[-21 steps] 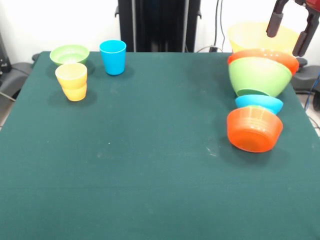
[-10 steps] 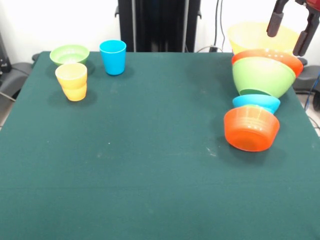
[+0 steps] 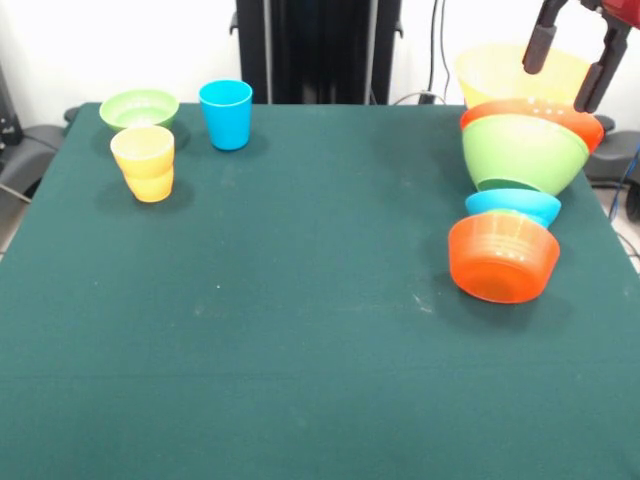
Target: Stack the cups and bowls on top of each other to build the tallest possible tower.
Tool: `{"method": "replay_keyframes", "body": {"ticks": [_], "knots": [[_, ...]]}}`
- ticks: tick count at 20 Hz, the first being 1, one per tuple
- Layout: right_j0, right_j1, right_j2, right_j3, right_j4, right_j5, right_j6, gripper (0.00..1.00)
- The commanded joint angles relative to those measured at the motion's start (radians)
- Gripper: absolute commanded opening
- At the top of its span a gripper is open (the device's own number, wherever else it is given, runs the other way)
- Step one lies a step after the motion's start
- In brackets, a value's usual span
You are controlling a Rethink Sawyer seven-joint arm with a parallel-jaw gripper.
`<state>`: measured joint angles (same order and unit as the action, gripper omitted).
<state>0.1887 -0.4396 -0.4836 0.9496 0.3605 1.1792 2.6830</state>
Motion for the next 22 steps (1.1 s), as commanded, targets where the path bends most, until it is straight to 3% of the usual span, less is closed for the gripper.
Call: {"method": "replay_keyframes", "body": {"ticks": [1, 9, 16, 22], "knots": [[-0.030, 0.013, 0.118, 0.083, -0.116, -0.055, -0.197, 1.00], [-0.055, -0.009, 0.151, 0.098, -0.153, -0.057, -0.215, 1.00], [-0.131, -0.048, 0.218, 0.209, -0.219, -0.217, -0.362, 1.00], [-0.199, -0.057, 0.293, 0.268, -0.282, -0.335, -0.422, 1.00]]}}
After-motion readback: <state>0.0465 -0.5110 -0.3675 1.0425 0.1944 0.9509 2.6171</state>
